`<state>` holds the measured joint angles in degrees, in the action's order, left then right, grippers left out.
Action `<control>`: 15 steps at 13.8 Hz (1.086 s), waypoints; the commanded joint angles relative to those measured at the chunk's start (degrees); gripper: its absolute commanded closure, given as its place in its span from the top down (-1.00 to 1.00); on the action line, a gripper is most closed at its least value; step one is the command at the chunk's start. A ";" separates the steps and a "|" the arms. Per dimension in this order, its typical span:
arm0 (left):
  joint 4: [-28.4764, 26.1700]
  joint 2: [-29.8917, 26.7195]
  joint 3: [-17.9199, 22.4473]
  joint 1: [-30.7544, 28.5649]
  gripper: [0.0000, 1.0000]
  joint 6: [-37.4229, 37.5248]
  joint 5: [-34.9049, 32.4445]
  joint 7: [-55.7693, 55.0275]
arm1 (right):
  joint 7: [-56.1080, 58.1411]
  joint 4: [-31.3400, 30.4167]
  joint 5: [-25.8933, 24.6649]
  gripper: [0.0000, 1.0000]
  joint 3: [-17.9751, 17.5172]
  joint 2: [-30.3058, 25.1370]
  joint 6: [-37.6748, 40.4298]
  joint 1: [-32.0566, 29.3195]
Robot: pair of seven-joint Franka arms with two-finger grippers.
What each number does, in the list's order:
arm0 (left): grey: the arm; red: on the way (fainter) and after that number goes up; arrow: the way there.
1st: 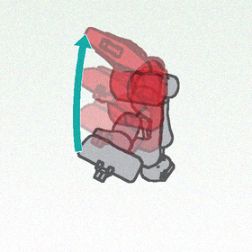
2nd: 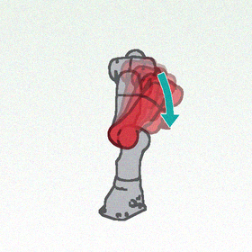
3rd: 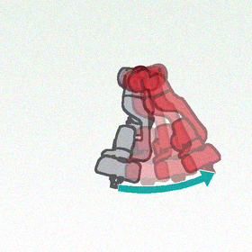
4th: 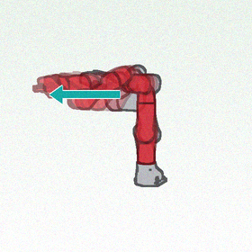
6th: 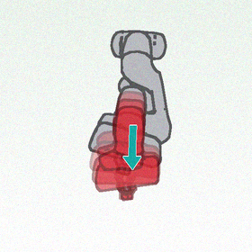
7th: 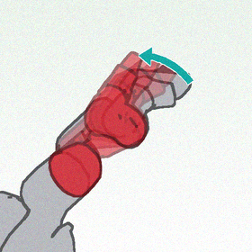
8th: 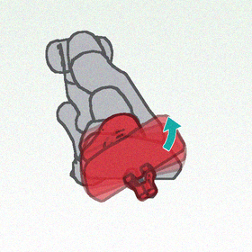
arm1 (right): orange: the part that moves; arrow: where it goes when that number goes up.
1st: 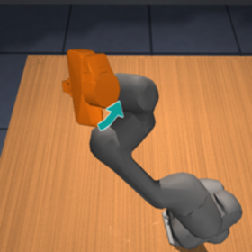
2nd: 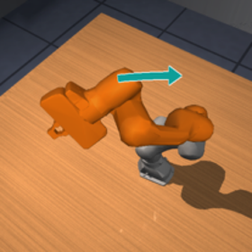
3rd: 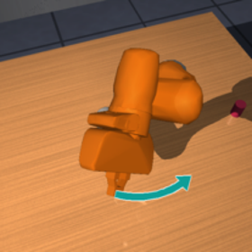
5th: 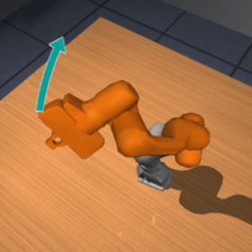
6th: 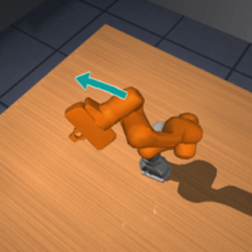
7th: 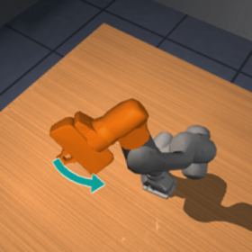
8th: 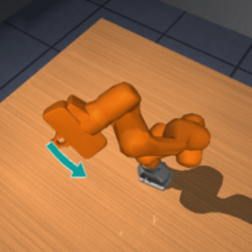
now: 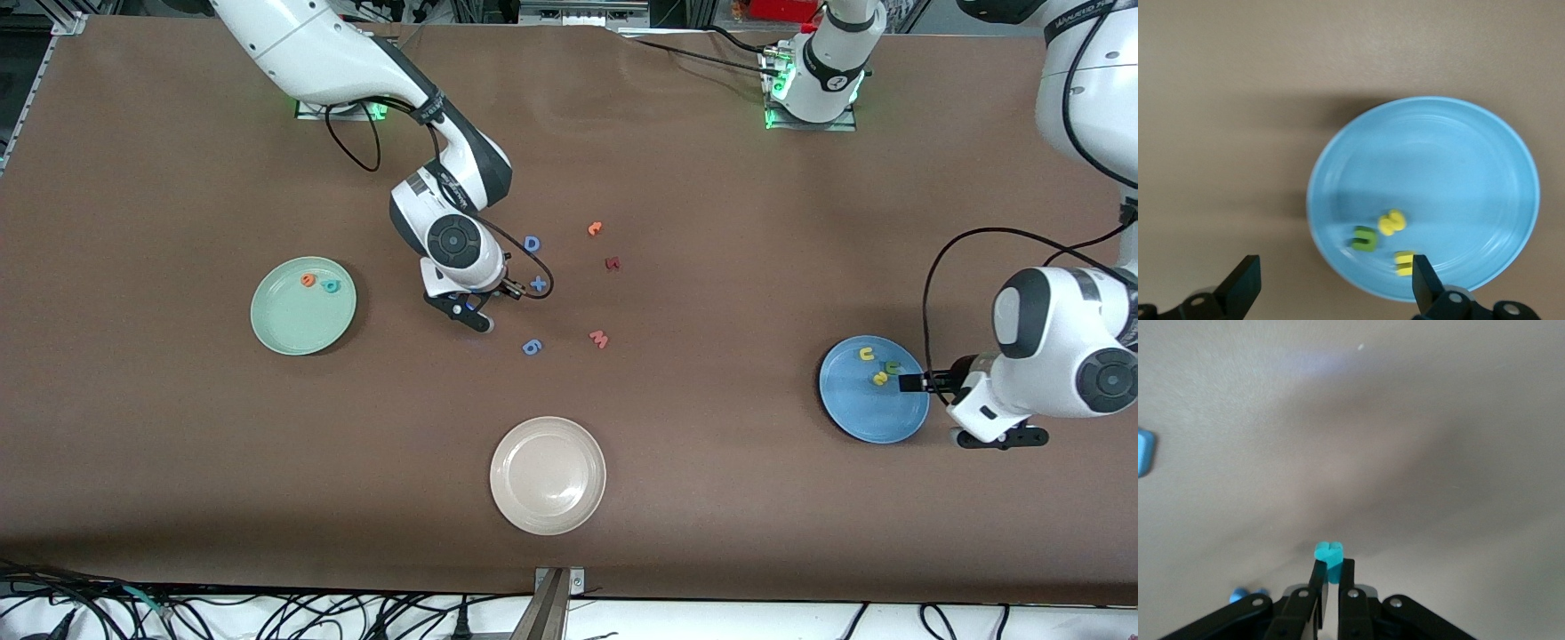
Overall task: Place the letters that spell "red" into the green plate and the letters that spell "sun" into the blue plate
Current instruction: 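Place the yellow letter on the blue plate while the right gripper places teal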
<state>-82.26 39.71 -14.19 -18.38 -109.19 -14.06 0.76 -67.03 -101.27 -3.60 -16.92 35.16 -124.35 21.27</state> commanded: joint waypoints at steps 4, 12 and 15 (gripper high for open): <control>-11.15 -15.07 9.16 4.56 1.00 2.84 1.57 15.51 | 15.30 1.78 -0.71 -1.00 8.01 -8.86 17.90 -0.44; -15.04 -32.76 18.41 19.16 1.00 11.45 12.39 4.63 | 54.95 -6.02 0.44 -1.00 29.29 -9.93 12.85 -0.70; -13.64 -36.36 17.18 19.17 1.00 14.52 13.70 2.41 | 64.19 -12.44 0.52 -1.00 31.07 -9.23 2.74 -4.64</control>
<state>-94.90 6.57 2.84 0.75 -96.23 -2.37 4.20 -7.84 -109.46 -3.80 13.97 26.59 -116.53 18.76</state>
